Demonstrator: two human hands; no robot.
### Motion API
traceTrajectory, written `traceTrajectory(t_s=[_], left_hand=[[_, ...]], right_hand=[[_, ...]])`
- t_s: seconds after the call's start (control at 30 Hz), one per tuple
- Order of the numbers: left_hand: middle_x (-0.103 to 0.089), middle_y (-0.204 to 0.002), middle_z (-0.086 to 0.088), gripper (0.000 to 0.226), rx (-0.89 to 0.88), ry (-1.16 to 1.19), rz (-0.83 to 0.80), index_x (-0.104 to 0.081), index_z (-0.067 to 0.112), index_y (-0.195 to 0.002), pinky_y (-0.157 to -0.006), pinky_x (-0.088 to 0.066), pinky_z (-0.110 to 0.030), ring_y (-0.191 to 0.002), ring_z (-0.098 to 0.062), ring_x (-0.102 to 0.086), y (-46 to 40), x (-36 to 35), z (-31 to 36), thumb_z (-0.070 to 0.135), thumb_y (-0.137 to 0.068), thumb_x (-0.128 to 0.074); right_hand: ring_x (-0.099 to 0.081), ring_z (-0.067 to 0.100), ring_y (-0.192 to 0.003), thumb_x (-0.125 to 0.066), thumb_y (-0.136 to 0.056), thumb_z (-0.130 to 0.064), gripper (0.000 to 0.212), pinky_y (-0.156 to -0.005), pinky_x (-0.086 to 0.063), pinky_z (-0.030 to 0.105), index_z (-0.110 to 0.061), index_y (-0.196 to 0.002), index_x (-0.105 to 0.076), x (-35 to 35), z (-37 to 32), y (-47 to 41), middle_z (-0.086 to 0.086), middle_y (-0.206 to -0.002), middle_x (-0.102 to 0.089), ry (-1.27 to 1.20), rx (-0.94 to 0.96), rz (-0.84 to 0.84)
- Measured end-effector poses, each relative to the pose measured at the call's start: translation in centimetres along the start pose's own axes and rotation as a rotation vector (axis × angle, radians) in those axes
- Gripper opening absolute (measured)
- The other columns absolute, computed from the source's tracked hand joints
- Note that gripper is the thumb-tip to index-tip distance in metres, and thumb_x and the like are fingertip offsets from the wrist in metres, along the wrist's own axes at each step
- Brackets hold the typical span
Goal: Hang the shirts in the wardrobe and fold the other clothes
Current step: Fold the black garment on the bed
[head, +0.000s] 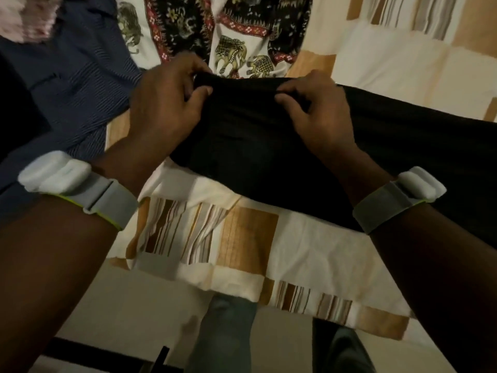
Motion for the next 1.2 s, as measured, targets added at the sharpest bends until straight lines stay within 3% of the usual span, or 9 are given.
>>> traceTrajectory(t_s=[0.13,0.3,0.4,0.53,0.67,0.8,0.93,1.03,1.2], left_hand=[[-0.056,-0.125,-0.005,0.057,0.185,0.013,0.019,-0.056,0.024,-0.131,-0.095,-0.050,-0.039,-0.116,-0.023,-0.057,0.2,-0.6,-1.8,0.064,-0.091,-0.059],[-0.038,-0.140,0.001,0.099,0.507,0.248,0.032,-0.034,0.018,-0.144,-0.099,-0.044,-0.025,-0.134,-0.021,-0.046,7.1,-2.0,-2.6,0.068,-0.072,-0.080],[-0.057,-0.132,0.004,0.092,0.657,0.366,-0.058,-0.045,0.017,-0.139,-0.083,-0.047,-0.014,-0.117,-0.013,-0.059,9.4,-3.4,-2.5,0.064,-0.071,-0.085],[-0.074,-0.109,0.004,0.061,0.734,0.549,-0.130,-0.068,0.016,-0.120,-0.089,-0.062,-0.041,-0.101,-0.015,-0.073,9.8,-4.2,-2.1,0.055,-0.075,-0.086],[-0.074,-0.121,0.003,0.040,0.689,0.845,-0.092,-0.068,0.023,-0.125,-0.083,-0.063,-0.046,-0.109,-0.016,-0.073,8.6,-2.6,-3.0,0.031,-0.088,-0.080],[-0.067,-0.124,0.004,0.063,0.710,0.492,-0.196,-0.059,0.022,-0.131,-0.092,-0.061,-0.051,-0.112,-0.019,-0.067,7.9,-2.1,-5.5,0.042,-0.078,-0.086],[-0.053,-0.142,-0.006,0.084,0.515,0.238,-0.014,-0.038,0.022,-0.148,-0.100,-0.048,-0.030,-0.128,-0.022,-0.055,6.3,-0.9,-2.4,0.036,-0.075,-0.076],[-0.049,-0.137,-0.016,0.067,0.121,0.048,0.234,-0.047,0.008,-0.141,-0.106,-0.044,-0.036,-0.129,-0.028,-0.049,5.7,0.7,4.6,0.025,-0.079,-0.067],[-0.052,-0.144,-0.009,0.037,-0.429,0.087,-0.215,-0.061,0.014,-0.136,-0.116,-0.037,-0.047,-0.140,-0.022,-0.044,8.6,-9.4,17.9,0.025,-0.101,-0.059]], right_hand=[[-0.045,0.020,-0.131,-0.051,-0.088,-0.078,0.068,-0.109,-0.033,0.042,-0.033,-0.140,-0.054,-0.6,0.7,-1.0,-0.001,-0.140,-0.052,0.214,-0.139,-0.008],[-0.054,0.027,-0.123,-0.048,-0.074,-0.095,0.087,-0.105,-0.034,0.047,-0.031,-0.133,-0.060,-1.2,1.4,-1.1,0.001,-0.126,-0.065,0.315,-0.244,-0.158],[-0.058,0.026,-0.111,-0.046,-0.087,-0.084,0.066,-0.101,-0.032,0.049,-0.030,-0.117,-0.069,-2.2,1.3,-0.4,-0.001,-0.104,-0.070,0.341,-0.158,-0.268],[-0.063,0.020,-0.102,-0.052,-0.093,-0.072,0.050,-0.103,-0.039,0.052,-0.028,-0.109,-0.072,-1.9,1.3,0.6,-0.005,-0.103,-0.070,0.126,-0.137,-0.253],[-0.067,0.010,-0.096,-0.057,-0.093,-0.067,0.046,-0.096,-0.054,0.047,-0.027,-0.111,-0.071,-0.9,0.4,-0.3,-0.011,-0.103,-0.072,-0.068,-0.171,-0.106],[-0.058,0.018,-0.117,-0.060,-0.092,-0.063,0.048,-0.108,-0.041,0.045,-0.029,-0.126,-0.067,-2.5,0.2,-1.8,-0.005,-0.124,-0.067,0.122,-0.090,-0.098],[-0.055,0.011,-0.122,-0.062,-0.093,-0.060,0.053,-0.106,-0.043,0.035,-0.029,-0.136,-0.061,-1.7,0.8,-1.1,-0.006,-0.133,-0.062,-0.019,-0.093,-0.065],[-0.053,0.009,-0.126,-0.061,-0.099,-0.046,0.046,-0.108,-0.046,0.037,-0.020,-0.137,-0.059,2.8,1.2,1.9,-0.005,-0.136,-0.059,-0.139,-0.064,0.211],[-0.048,0.022,-0.141,-0.047,-0.108,-0.037,0.040,-0.119,-0.034,0.043,-0.015,-0.139,-0.060,9.1,8.5,12.7,0.008,-0.148,-0.055,0.053,-0.226,0.406]])
Point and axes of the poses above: each hand's wrist, its own y-axis away from the middle knuckle, its own x-axis out of the back of the hand, z = x × y, the point moved 7 cm from there along -y, towards the middle knuckle
